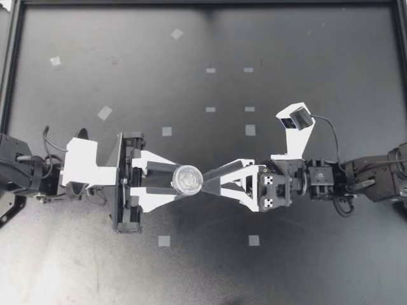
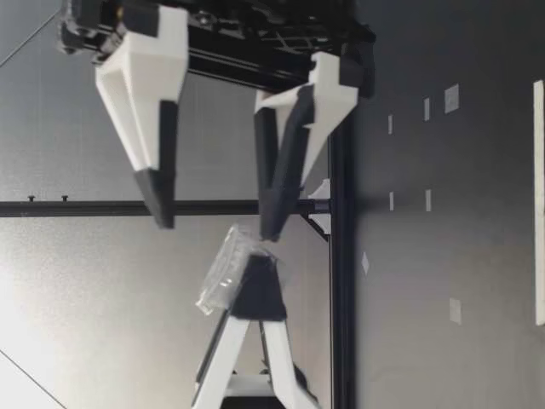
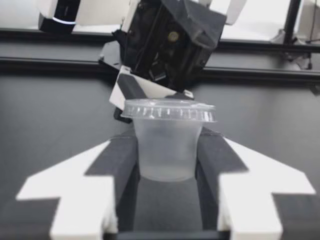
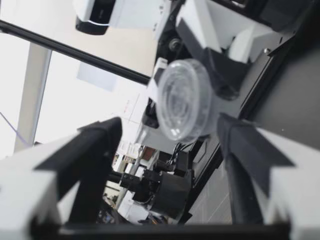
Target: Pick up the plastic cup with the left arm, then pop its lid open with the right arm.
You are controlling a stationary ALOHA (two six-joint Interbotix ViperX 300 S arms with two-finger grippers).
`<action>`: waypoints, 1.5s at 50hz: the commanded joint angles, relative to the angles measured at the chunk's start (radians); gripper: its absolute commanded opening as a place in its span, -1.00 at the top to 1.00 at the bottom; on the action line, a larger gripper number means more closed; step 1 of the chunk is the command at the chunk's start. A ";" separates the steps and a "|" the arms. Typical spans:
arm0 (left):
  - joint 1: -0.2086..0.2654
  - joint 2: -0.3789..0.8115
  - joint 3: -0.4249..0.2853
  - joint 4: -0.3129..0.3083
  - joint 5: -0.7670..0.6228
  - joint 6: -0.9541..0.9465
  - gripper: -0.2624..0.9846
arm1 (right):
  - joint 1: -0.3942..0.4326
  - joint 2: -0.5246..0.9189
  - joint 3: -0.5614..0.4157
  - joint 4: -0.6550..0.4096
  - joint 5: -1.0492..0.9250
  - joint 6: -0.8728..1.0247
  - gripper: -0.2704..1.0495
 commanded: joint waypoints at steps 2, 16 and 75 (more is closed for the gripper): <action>0.002 -0.015 -0.009 0.002 -0.003 -0.003 0.24 | -0.005 -0.032 -0.011 -0.005 -0.005 -0.002 -0.53; -0.028 -0.014 -0.020 0.002 0.041 -0.014 0.24 | -0.081 -0.175 0.023 -0.101 -0.397 -0.098 -0.53; -0.031 -0.044 -0.021 0.000 0.104 -0.072 0.23 | -0.098 -0.330 0.101 -0.285 0.330 -1.035 -0.54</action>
